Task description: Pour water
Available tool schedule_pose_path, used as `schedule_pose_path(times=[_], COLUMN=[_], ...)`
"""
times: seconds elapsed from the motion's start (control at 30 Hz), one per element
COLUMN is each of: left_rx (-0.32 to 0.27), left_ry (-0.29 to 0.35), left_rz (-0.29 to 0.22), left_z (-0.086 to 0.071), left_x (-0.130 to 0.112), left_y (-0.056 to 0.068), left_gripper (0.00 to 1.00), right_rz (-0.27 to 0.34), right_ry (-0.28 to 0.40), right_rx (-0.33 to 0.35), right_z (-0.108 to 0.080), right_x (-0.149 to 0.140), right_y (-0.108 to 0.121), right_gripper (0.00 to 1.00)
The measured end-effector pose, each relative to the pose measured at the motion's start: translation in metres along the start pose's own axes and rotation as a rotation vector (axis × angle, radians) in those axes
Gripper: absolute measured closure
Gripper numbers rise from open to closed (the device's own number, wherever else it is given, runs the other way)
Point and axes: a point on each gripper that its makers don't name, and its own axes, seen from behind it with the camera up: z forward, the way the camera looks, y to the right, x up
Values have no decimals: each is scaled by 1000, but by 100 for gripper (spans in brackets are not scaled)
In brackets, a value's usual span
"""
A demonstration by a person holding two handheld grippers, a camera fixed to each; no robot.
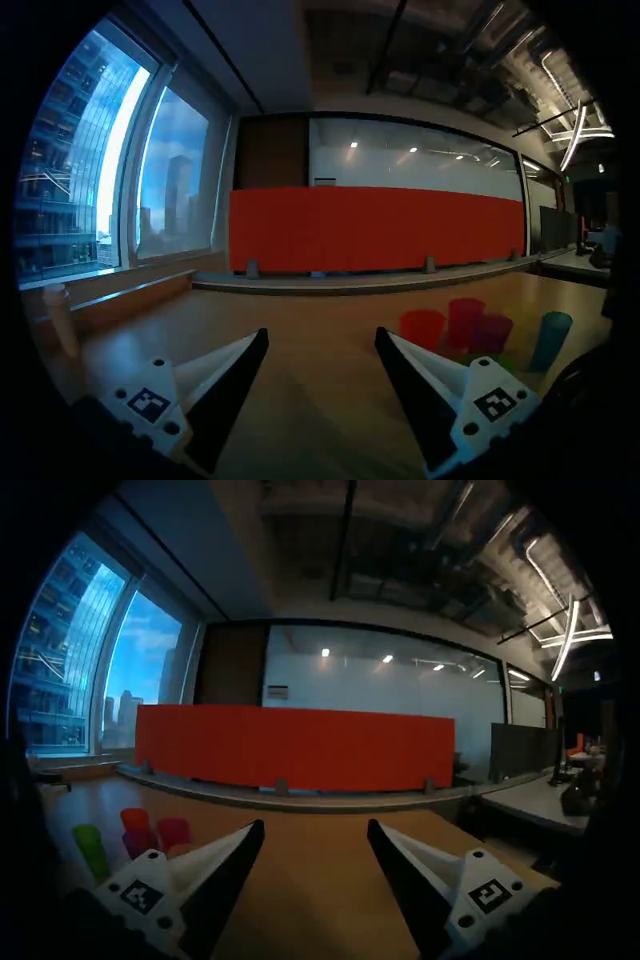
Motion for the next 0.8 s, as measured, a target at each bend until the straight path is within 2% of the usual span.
schedule_pose_path(times=[0.57,0.8], left_rx=[0,0], left_ry=[0,0], left_rz=[0,0], left_z=[0,0], left_x=[0,0], left_y=[0,0], left_gripper=[0,1], right_rz=[55,93], right_ry=[42,25], right_rx=[37,31], right_z=[24,26], right_x=[-4,-18], right_y=[-17,-23], right_gripper=[0,0])
